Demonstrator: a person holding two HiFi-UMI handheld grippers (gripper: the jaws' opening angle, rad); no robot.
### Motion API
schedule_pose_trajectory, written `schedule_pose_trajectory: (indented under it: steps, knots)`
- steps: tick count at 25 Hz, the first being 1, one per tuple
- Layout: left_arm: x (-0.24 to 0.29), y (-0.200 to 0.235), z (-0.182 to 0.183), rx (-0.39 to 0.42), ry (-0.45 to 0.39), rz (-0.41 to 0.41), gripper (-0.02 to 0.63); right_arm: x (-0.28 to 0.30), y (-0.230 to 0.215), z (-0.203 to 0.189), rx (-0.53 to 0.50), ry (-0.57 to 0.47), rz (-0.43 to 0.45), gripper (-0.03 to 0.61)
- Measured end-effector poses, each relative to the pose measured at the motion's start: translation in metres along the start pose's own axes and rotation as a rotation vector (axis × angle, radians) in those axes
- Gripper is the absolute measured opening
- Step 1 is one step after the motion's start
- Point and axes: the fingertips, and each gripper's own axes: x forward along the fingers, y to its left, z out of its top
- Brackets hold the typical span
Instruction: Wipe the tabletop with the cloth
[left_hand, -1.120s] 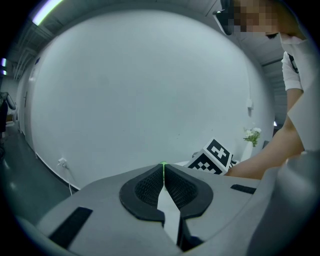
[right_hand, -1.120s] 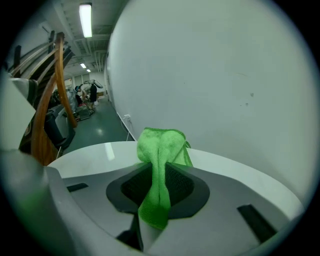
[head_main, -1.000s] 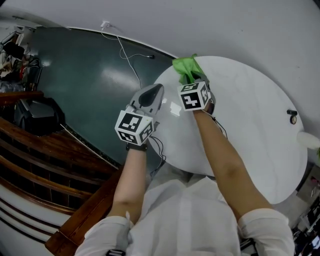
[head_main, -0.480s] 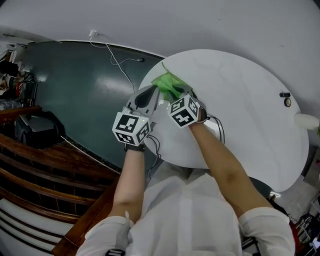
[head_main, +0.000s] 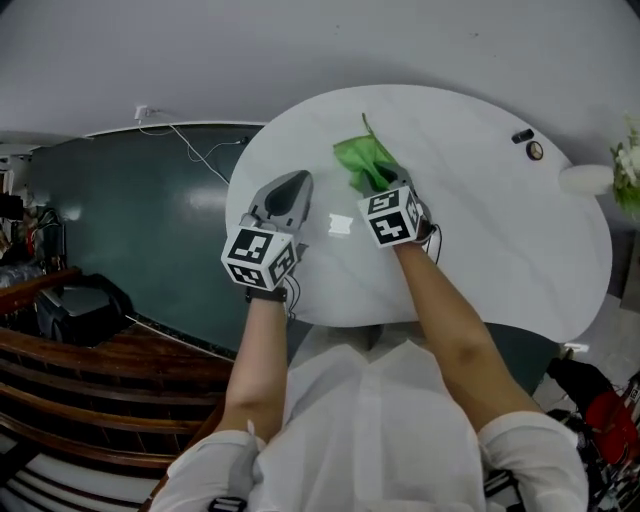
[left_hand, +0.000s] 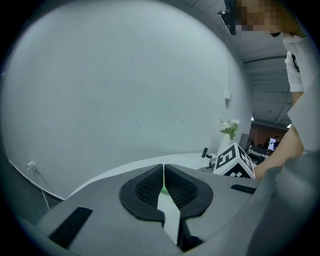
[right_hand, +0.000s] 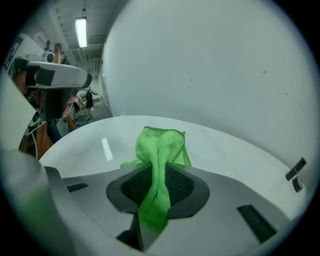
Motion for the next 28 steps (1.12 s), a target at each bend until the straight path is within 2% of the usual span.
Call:
schedule_pose_trajectory:
  steps: [11, 19, 23, 28]
  knots:
    - [0.058, -0.071, 0.008, 0.042, 0.043, -0.122, 0.018, -0.07, -0.165, -0.081, 0.232, 0.045, -0.26, 0.071]
    - [0.087, -0.098, 0.008, 0.047, 0.062, -0.16, 0.018, -0.145, -0.247, -0.167, 0.303, 0.108, -0.417, 0.071]
    - [0.092, -0.106, 0.007, 0.045, 0.062, -0.165, 0.02, -0.18, -0.268, -0.207, 0.331, 0.141, -0.492, 0.071]
    - [0.083, -0.102, 0.0, 0.046, 0.075, -0.156, 0.02, -0.204, -0.257, -0.231, 0.379, 0.156, -0.552, 0.071]
